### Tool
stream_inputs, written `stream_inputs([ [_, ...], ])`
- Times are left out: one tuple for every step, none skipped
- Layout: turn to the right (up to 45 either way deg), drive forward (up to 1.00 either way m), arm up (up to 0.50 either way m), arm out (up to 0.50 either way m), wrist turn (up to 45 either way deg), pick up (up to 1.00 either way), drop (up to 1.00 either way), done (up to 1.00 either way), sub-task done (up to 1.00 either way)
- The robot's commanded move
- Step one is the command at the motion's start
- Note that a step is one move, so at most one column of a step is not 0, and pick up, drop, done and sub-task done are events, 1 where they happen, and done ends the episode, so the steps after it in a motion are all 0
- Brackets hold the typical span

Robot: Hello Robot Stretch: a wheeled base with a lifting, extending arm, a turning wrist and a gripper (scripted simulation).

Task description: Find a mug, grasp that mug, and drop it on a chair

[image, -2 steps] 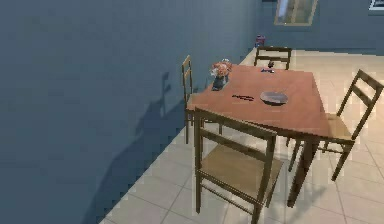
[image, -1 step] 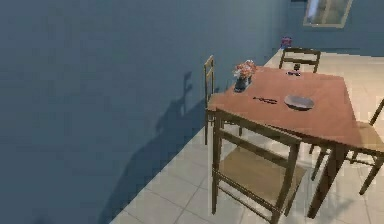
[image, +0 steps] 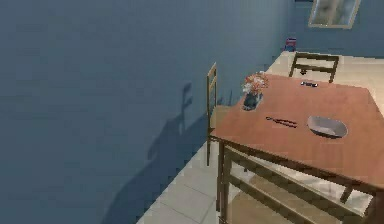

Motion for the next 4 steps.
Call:
stream_inputs([
  [-21.0, 0.00, 0.00, 0.00, 0.0, 0.00, 0.00, 0.00, 0.00],
  [18.0, 0.00, 0.00, 0.00, 0.0, 0.00, 0.00, 0.00, 0.00],
  [-15.0, 0.00, 0.00, 0.00, 0.0, 0.00, 0.00, 0.00, 0.00],
  [12.0, 0.00, 0.00, 0.00, 0.0, 0.00, 0.00, 0.00, 0.00],
])
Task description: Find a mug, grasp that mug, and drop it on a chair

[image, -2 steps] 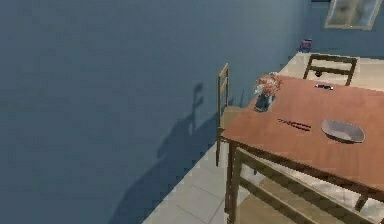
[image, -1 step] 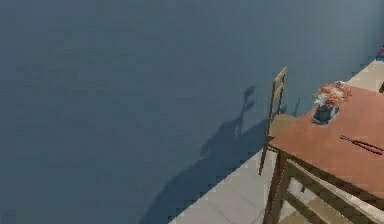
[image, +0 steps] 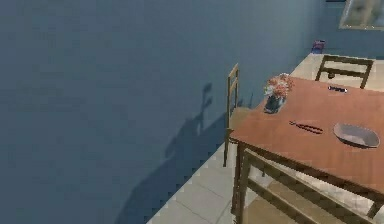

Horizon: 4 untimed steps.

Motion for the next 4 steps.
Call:
stream_inputs([
  [-12.0, 0.00, 0.00, 0.00, 0.0, 0.00, 0.00, 0.00, 0.00],
  [36.0, 0.00, 0.00, 0.00, 0.0, 0.00, 0.00, 0.00, 0.00],
  [3.0, 0.00, 0.00, 0.00, 0.0, 0.00, 0.00, 0.00, 0.00],
  [0.0, 0.30, 0.00, 0.00, 0.0, 0.00, 0.00, 0.00, 0.00],
])
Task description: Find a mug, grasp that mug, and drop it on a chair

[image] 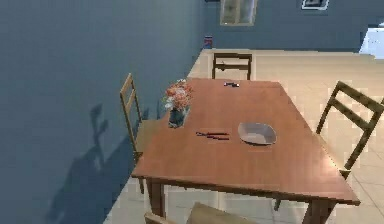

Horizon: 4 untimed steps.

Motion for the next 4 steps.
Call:
stream_inputs([
  [-45.0, 0.00, 0.00, 0.00, 0.0, 0.00, 0.00, 0.00, 0.00],
  [-9.0, 0.00, 0.00, 0.00, 0.0, 0.00, 0.00, 0.00, 0.00],
  [0.0, 0.00, 0.00, 0.24, 0.0, 0.00, 0.00, 0.00, 0.00],
  [0.0, 0.00, 0.00, 0.00, 45.0, 0.00, 0.00, 0.00, 0.00],
])
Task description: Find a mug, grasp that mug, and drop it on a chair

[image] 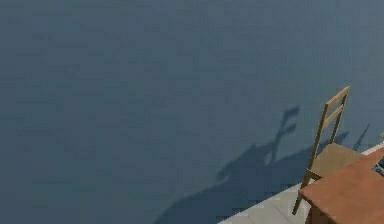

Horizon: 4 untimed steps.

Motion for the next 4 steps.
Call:
stream_inputs([
  [0.0, 0.00, 0.00, 0.00, 33.0, 0.00, 0.00, 0.00, 0.00],
  [0.0, 0.00, -0.30, 0.00, 0.0, 0.00, 0.00, 0.00, 0.00],
  [0.0, 0.00, -0.32, 0.00, 0.0, 0.00, 0.00, 0.00, 0.00],
  [0.0, 0.00, 0.00, 0.00, 0.0, 0.00, 1.00, 0.00, 0.00],
])
